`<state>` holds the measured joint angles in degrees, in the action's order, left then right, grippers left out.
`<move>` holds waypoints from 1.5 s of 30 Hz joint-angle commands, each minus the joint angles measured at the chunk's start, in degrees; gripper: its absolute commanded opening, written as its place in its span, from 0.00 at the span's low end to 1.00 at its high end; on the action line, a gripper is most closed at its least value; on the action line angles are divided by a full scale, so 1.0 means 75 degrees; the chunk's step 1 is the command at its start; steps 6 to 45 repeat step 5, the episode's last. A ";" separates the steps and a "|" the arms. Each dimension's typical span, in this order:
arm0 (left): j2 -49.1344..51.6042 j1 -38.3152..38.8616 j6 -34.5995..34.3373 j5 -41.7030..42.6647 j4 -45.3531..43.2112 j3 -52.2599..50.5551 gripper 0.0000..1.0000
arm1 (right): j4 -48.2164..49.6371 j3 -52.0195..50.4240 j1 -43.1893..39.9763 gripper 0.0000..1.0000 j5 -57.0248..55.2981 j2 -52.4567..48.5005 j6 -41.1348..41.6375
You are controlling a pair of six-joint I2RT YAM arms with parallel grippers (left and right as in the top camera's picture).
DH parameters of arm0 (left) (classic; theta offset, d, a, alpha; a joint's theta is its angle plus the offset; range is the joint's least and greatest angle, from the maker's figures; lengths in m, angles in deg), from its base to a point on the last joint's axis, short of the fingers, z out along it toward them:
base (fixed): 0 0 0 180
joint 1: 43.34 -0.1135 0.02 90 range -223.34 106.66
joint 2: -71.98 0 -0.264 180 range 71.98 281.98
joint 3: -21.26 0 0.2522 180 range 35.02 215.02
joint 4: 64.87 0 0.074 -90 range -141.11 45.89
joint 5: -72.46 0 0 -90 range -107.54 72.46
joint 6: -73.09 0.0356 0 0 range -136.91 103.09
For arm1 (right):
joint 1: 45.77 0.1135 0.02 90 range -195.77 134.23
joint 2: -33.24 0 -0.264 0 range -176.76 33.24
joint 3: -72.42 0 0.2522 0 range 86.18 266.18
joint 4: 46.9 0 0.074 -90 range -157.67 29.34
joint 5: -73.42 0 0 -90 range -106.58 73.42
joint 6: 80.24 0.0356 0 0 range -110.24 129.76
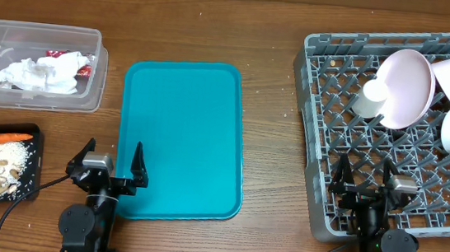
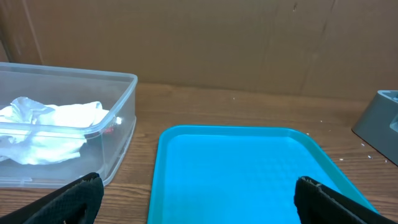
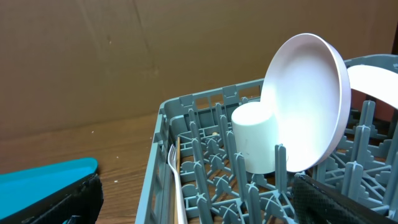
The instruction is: Sort waste into correct bins and load items into the dishwasher
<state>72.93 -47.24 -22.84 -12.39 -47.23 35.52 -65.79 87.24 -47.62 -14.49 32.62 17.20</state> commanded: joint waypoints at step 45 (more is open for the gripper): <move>-0.0093 -0.0044 0.0111 -0.0111 0.0029 -0.0029 1.00 | 0.0058 -0.0082 -0.0035 1.00 -0.0052 0.0061 -0.0026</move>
